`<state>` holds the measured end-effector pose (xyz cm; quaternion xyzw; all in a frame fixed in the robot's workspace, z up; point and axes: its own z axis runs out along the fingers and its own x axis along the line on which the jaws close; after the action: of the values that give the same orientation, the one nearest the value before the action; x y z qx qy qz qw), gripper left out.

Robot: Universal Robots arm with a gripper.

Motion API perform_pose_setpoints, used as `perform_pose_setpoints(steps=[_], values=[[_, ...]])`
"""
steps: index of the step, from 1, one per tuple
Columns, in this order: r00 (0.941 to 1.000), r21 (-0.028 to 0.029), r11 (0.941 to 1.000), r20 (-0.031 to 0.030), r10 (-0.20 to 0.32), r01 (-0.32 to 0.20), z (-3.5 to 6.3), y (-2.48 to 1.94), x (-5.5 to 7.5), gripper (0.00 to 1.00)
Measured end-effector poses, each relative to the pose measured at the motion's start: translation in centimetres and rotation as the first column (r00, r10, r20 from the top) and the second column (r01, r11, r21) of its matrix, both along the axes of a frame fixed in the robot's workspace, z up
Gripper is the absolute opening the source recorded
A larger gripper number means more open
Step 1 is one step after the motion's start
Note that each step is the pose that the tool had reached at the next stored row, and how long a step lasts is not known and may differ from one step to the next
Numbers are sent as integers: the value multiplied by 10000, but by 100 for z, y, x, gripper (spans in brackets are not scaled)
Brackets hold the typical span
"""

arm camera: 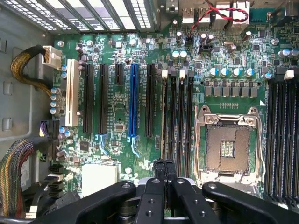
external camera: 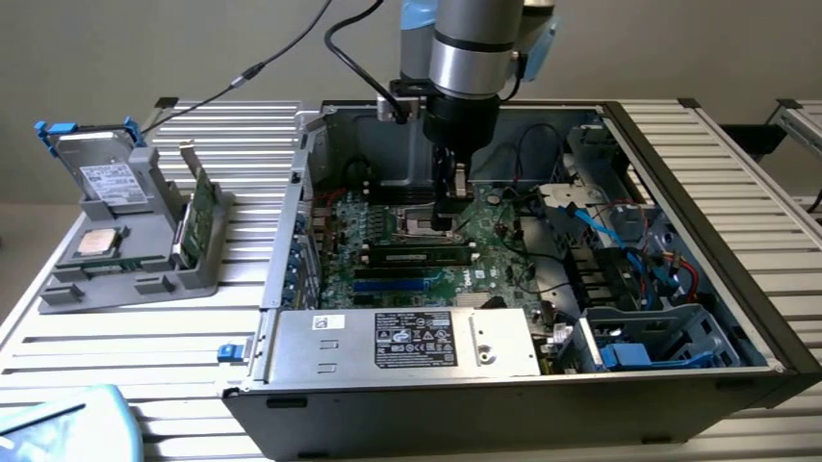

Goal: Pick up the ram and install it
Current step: 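Press down the ram until it locks into place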

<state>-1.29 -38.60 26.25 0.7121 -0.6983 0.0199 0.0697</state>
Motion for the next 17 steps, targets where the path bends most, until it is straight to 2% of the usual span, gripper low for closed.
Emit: perform_pose_setpoints(steps=[17], values=[[10000,-1,10000,-1,0,0,-151,-18,42,11]])
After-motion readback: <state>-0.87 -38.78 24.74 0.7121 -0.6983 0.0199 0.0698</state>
